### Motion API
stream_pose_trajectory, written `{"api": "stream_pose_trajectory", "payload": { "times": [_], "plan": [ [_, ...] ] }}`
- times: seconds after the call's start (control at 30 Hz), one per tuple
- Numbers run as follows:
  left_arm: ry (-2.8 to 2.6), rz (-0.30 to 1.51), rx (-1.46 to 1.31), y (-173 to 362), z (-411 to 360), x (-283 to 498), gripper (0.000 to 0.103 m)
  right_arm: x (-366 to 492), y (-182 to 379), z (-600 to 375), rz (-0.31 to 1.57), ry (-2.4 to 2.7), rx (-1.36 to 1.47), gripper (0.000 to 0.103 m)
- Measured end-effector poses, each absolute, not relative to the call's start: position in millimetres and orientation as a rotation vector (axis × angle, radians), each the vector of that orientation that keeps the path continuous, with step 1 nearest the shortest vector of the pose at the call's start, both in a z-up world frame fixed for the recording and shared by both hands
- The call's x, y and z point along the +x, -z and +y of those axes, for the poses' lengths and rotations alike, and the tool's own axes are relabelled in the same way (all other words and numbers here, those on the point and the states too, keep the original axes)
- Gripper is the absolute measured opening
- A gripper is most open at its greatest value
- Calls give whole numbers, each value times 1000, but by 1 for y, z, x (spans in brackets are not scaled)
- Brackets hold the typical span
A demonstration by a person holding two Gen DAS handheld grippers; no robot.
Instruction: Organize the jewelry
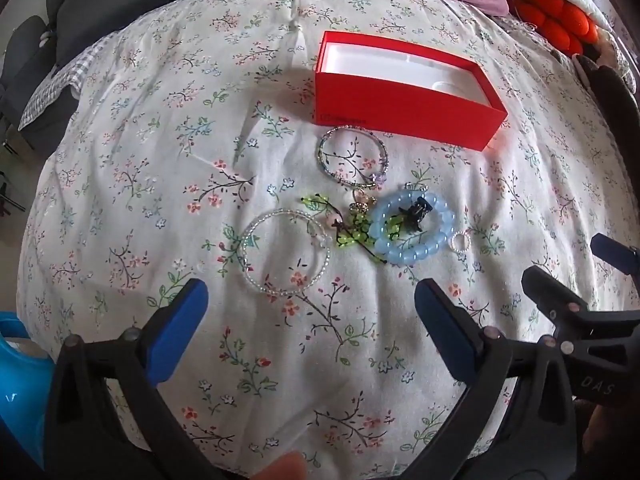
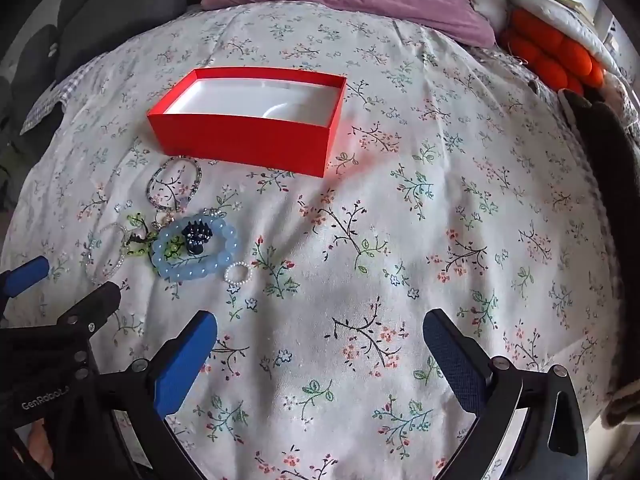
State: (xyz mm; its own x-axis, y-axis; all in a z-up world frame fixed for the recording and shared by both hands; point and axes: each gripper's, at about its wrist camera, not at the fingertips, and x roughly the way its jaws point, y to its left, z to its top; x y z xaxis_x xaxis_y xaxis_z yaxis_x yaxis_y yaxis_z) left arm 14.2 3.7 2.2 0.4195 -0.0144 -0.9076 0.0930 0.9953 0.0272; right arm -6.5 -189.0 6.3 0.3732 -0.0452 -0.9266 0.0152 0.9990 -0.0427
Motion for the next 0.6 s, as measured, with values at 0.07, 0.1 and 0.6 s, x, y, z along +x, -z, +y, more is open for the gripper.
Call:
{"api": "stream_pose_trajectory", "payload": {
  "times": [0.07,0.1,0.6],
  "plan": [
    [63,1137,78,-3,5,13,103,-1,-10,-191,1190,35,-27,103],
    [56,1135,81,-4,3,12,103,-4,-7,-189,1184,43,-23,103],
    [38,1152,76,-6,8,18,103,-7,-9,-184,1174,49,-16,103]
  ]
}}
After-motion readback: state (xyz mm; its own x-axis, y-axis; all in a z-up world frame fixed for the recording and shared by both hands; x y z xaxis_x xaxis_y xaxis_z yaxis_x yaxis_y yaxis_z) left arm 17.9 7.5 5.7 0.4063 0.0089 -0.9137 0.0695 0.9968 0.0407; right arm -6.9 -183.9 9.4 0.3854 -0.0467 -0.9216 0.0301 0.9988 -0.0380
